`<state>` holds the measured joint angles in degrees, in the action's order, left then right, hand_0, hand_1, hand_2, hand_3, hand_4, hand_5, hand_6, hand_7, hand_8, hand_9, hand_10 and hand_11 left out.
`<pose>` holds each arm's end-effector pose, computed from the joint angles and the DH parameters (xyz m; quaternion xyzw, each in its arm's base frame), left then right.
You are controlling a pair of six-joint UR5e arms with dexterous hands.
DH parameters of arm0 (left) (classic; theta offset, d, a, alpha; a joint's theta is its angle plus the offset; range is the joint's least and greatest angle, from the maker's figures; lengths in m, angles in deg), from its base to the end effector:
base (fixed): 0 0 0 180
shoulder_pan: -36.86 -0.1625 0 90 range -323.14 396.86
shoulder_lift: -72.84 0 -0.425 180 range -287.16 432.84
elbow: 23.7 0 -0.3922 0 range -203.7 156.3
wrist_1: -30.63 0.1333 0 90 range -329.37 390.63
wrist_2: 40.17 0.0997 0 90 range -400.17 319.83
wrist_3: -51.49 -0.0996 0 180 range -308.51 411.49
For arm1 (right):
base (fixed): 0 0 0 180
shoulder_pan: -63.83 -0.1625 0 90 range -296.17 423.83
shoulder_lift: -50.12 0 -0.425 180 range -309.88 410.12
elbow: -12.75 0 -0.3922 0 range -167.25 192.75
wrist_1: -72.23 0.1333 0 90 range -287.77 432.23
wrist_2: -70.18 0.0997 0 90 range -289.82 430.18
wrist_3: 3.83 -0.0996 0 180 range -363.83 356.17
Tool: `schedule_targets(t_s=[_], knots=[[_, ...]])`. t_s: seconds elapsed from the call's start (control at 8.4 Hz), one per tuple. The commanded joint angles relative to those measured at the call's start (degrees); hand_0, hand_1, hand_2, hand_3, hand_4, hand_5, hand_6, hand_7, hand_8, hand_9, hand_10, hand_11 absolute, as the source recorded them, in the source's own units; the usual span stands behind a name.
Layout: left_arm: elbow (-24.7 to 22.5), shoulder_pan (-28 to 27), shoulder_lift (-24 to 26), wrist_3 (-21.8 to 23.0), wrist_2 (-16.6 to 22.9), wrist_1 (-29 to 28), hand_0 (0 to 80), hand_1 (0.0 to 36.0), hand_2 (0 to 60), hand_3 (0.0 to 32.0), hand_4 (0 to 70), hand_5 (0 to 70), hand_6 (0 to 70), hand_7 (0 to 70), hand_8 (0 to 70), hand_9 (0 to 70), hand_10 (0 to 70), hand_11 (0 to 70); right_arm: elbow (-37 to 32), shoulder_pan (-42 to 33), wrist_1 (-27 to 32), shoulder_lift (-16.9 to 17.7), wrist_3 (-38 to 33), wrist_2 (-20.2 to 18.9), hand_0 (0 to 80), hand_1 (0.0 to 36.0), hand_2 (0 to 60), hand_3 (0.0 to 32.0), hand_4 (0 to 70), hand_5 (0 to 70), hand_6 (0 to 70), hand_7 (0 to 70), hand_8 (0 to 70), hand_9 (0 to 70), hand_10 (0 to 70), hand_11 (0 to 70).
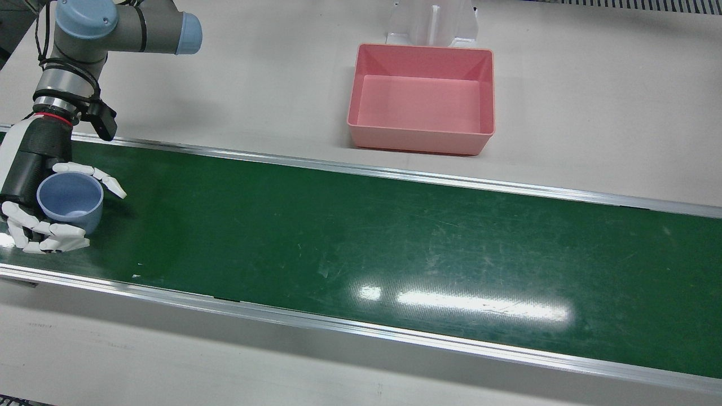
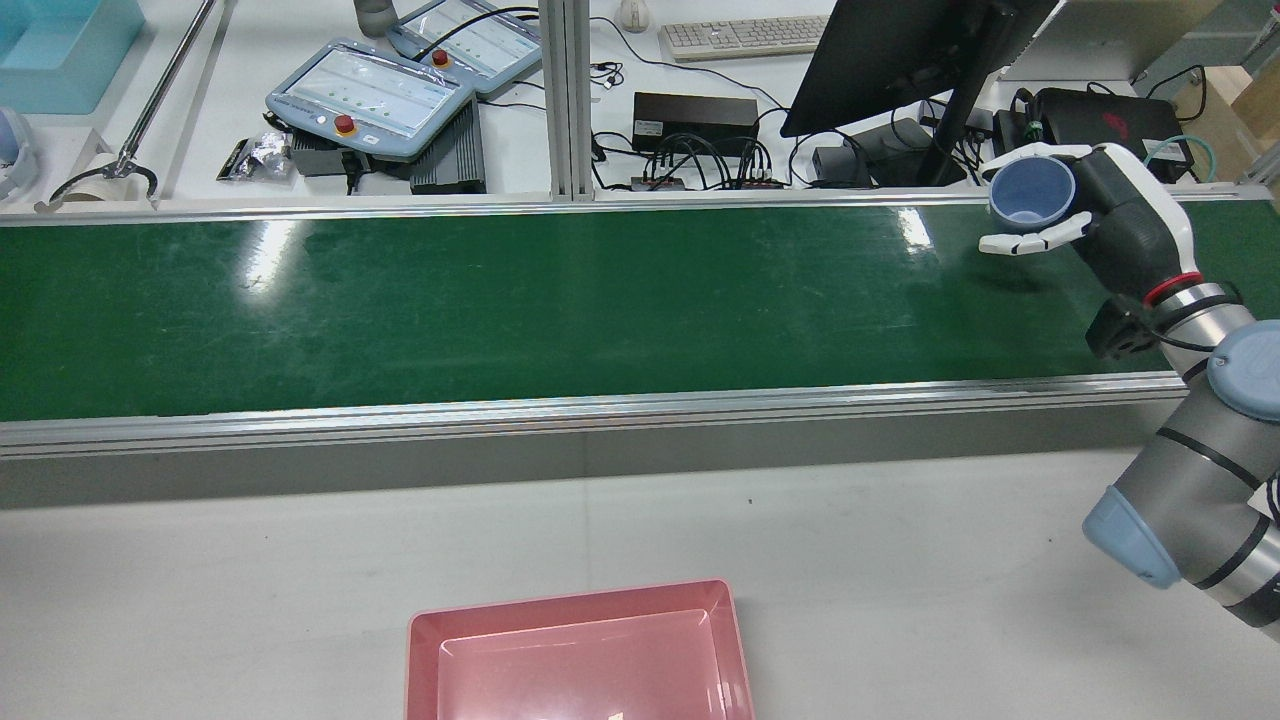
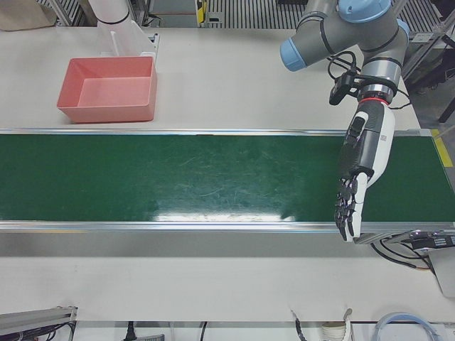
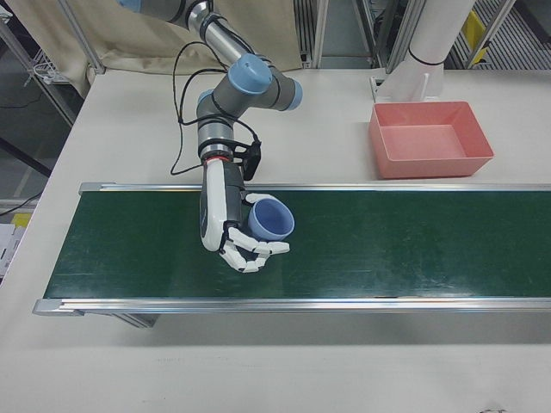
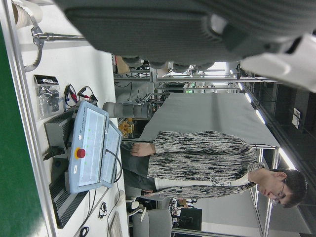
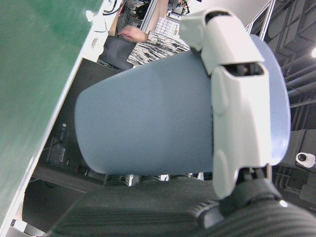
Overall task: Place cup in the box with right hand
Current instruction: 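Close the right hand around the light blue cup and lift it, then carry the cup with the right hand down toward the pink tray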
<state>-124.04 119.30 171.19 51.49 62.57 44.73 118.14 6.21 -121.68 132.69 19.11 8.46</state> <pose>-0.0396 -0.5480 0.5489 -0.1232 0.7238 -0.6672 0.1258 -0.1253 -0.5346 0.5167 0.0976 -0.7474 0.6445 0.1282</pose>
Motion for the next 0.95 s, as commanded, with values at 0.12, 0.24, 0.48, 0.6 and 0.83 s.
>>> schedule_targets(t_s=[0.12, 0.24, 0.48, 0.6, 0.83], knots=[[0.1, 0.0, 0.0, 0.0, 0.0, 0.0, 0.0, 0.0, 0.0, 0.0, 0.0, 0.0, 0.0, 0.0, 0.0, 0.0, 0.0, 0.0, 17.3, 5.2, -5.7, 1.0, 3.2, -0.2, 80.0, 36.0, 60.0, 0.0, 70.0, 26.4, 40.1, 70.0, 70.0, 70.0, 70.0, 70.0], [0.1, 0.0, 0.0, 0.0, 0.0, 0.1, 0.0, 0.0, 0.0, 0.0, 0.0, 0.0, 0.0, 0.0, 0.0, 0.0, 0.0, 0.0, 23.5, 10.0, -7.0, 0.5, 6.7, 0.2, 80.0, 36.0, 60.0, 0.0, 70.0, 26.4, 39.6, 70.0, 70.0, 70.0, 70.0, 70.0], [0.1, 0.0, 0.0, 0.0, 0.0, 0.0, 0.0, 0.0, 0.0, 0.0, 0.0, 0.0, 0.0, 0.0, 0.0, 0.0, 0.0, 0.0, 33.7, 21.8, -7.6, 0.1, 15.6, 2.1, 80.0, 36.0, 60.0, 0.0, 70.0, 26.9, 39.8, 70.0, 70.0, 70.0, 70.0, 70.0], [0.0, 0.0, 0.0, 0.0, 0.0, 0.1, 0.0, 0.0, 0.0, 0.0, 0.0, 0.0, 0.0, 0.0, 0.0, 0.0, 0.0, 0.0, 36.0, 29.8, -7.5, 0.1, 19.7, 4.8, 80.0, 36.0, 60.0, 0.0, 70.0, 27.0, 40.7, 70.0, 70.0, 70.0, 70.0, 70.0], [0.0, 0.0, 0.0, 0.0, 0.0, 0.1, 0.0, 0.0, 0.0, 0.0, 0.0, 0.0, 0.0, 0.0, 0.0, 0.0, 0.0, 0.0, 35.8, 42.8, -7.0, -2.9, 27.4, 7.0, 80.0, 36.0, 60.0, 0.0, 70.0, 26.6, 41.2, 70.0, 70.0, 70.0, 70.0, 70.0]])
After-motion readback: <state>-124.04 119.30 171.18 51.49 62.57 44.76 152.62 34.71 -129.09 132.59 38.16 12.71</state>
